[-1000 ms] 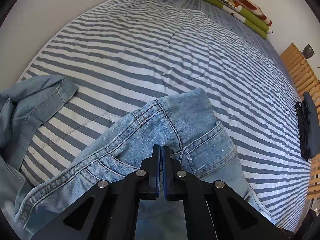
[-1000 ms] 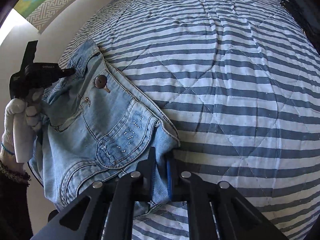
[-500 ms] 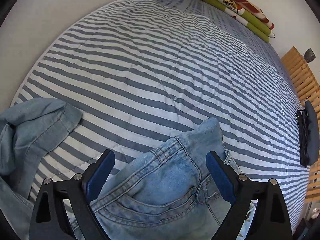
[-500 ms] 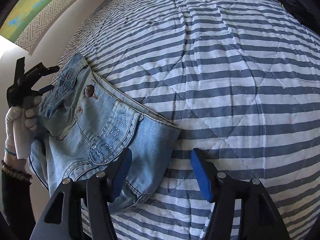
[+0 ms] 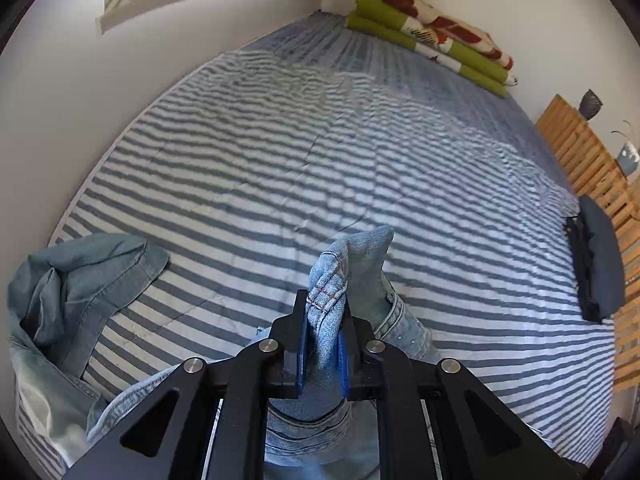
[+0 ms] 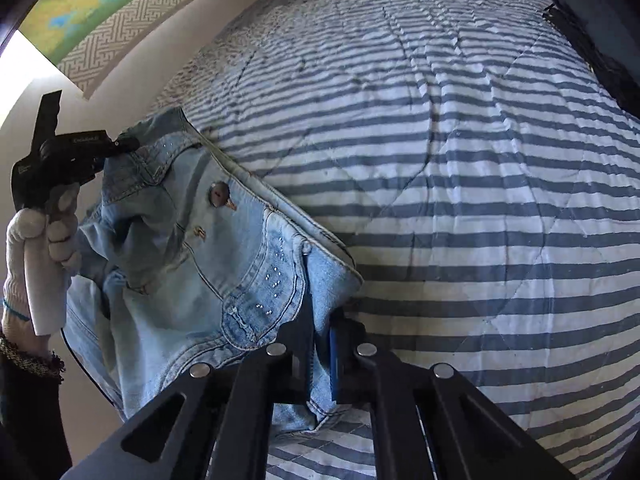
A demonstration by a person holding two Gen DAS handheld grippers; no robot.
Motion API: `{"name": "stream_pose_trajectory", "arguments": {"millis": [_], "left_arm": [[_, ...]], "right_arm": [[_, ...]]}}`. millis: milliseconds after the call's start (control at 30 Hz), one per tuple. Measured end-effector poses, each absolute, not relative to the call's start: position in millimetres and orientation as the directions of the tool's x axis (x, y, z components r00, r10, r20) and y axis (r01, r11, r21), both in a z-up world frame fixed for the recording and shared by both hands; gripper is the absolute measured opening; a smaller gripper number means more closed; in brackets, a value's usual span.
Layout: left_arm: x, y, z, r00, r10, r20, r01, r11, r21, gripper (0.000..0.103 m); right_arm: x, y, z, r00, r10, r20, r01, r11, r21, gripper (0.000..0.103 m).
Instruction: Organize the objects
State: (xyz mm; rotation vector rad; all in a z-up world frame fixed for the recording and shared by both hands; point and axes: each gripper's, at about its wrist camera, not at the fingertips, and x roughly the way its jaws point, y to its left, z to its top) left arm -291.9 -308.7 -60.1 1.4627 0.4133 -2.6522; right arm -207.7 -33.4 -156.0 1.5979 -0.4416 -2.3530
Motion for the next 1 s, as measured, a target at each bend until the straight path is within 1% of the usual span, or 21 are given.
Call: {"name": "stream_pose_trajectory", "arguments": {"millis": [67,133,233,300,400,533,633,767,833,900,933,967,1000], "left_arm": [[-290.9,-283.2,-26.4,-0.572,0.062,-0.818,0.161,-0.969,-0.187,0.012],[-292.3,-251.3,5.7,-0.600,0.062,-0.797,0.122,-0.978,-0.168,0.011],[-302.1,-192.4,47.1,-0.630,0.087,-0.772,0.053,-0.987,-0.154,0.011],[-313.6,-144.6,68.9,-0.644,0.122,-0.755,0.000,-0.987,-0.160,0.011],[-331.7,-57.3,89.4,-0.645,0.204,-0.737,-0.104,-0.978,-0.180,0.011],[-350.4,85.3,90.5,-0.604,0.329,-0.726,-0.279,-0.940,-0.194,0.011],[-359.0,193.0,68.4,-0.527,0.409,-0.745,-0.386,-0.896,-0.219,0.011],[-359.4,312.1,30.9,-0.399,0.474,-0.785,-0.503,-0.829,-0.245,0.012],[-349.9,351.8,13.2,-0.336,0.461,-0.821,-0.541,-0.808,-0.232,0.019],[-343.3,365.6,5.9,-0.323,0.433,-0.841,-0.542,-0.813,-0.211,0.031],[-339.3,364.0,6.9,-0.330,0.422,-0.844,-0.539,-0.818,-0.198,0.034],[-338.3,354.8,10.1,-0.338,0.418,-0.843,-0.538,-0.821,-0.191,0.042],[-336.8,339.7,15.8,-0.356,0.415,-0.837,-0.530,-0.827,-0.185,0.045]], "right_arm": [[-199.5,-14.6,-133.9,-0.414,-0.400,-0.817,0.056,-0.908,0.416,0.005],[-190.7,-2.4,-112.2,-0.487,-0.380,-0.787,0.064,-0.914,0.402,0.005],[-167.6,41.8,-80.8,-0.581,-0.356,-0.732,0.062,-0.916,0.396,0.004],[-158.3,71.5,-64.3,-0.631,-0.327,-0.704,0.036,-0.918,0.394,0.004],[-137.9,126.1,-44.9,-0.705,-0.237,-0.668,-0.028,-0.932,0.361,0.004],[-107.3,217.2,-31.6,-0.744,-0.104,-0.660,-0.173,-0.924,0.340,0.005],[-78.3,279.1,-31.1,-0.737,0.018,-0.676,-0.285,-0.915,0.286,0.005],[-46.3,340.0,-45.1,-0.684,0.089,-0.724,-0.397,-0.878,0.267,0.004],[-38.0,356.1,-52.1,-0.661,0.129,-0.739,-0.438,-0.866,0.242,0.005],[-34.8,368.8,-60.3,-0.643,0.121,-0.756,-0.450,-0.859,0.245,0.005],[-37.5,372.8,-66.7,-0.624,0.098,-0.775,-0.447,-0.858,0.252,0.009],[-41.6,375.8,-72.6,-0.601,0.077,-0.795,-0.450,-0.855,0.258,0.010],[-43.8,375.7,-77.1,-0.577,0.070,-0.814,-0.457,-0.854,0.250,0.017]]}}
